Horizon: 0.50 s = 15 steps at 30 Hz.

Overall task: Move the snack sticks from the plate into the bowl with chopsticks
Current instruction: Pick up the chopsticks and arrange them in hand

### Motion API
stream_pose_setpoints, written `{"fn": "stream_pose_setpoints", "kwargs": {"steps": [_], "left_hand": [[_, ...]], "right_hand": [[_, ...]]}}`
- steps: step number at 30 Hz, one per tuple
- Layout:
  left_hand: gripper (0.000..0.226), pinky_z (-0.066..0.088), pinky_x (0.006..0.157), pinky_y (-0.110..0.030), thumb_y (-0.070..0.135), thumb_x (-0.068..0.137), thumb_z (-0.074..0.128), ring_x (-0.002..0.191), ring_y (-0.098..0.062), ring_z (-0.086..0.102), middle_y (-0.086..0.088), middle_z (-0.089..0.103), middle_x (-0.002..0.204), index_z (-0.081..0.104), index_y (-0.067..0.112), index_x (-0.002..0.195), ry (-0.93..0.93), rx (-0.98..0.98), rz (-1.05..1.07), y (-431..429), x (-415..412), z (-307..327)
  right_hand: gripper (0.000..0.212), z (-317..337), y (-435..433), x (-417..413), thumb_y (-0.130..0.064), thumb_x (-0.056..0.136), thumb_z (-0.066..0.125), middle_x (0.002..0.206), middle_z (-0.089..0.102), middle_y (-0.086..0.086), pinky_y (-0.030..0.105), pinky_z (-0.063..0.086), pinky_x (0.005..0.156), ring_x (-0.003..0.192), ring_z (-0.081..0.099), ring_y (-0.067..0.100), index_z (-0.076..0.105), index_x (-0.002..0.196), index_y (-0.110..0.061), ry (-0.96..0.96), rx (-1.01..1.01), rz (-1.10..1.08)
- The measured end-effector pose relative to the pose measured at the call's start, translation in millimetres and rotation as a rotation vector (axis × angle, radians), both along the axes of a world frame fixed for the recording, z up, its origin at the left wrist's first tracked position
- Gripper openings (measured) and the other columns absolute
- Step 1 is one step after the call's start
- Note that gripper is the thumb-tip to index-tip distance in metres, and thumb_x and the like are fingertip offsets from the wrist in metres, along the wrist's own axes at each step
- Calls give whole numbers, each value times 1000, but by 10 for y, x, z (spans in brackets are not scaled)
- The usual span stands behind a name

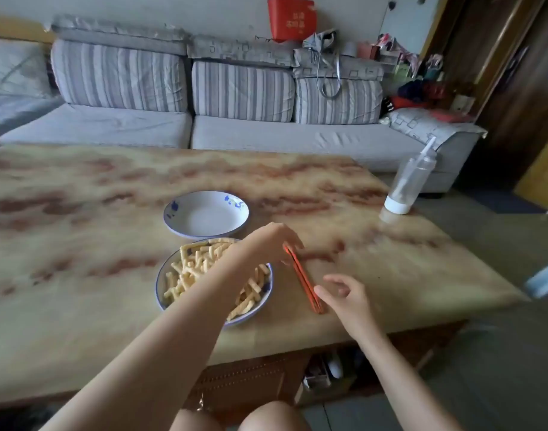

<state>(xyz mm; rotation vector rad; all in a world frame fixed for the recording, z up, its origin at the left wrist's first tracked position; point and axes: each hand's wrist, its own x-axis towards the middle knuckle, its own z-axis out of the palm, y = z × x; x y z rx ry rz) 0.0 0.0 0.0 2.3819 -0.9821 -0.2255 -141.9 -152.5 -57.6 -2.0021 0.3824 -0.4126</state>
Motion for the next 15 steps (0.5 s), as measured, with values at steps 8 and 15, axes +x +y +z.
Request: {"fn": "stream_pose_setpoints", "kwargs": {"steps": [8,15], "left_hand": [[39,46,82,-22,8,75,81,91,-15,58,-4,70,107,75,18,112,-4,183,-105,-211,261,-155],[27,48,90,-37,21,70,85,93,-7,45,15,52,86,77,30,95,-38,248,-220,-289,420,-186]], "right_hand": [[21,-84,-138,-36,-19,79,77,97,61,-15,3,37,67,91,51,-1,67,98,-23,21,77,12],[31,-137,-100,-40,-43,71,81,105,62,-15,12,37,76,103,51,2,67,97,-35,30,72,21]]}}
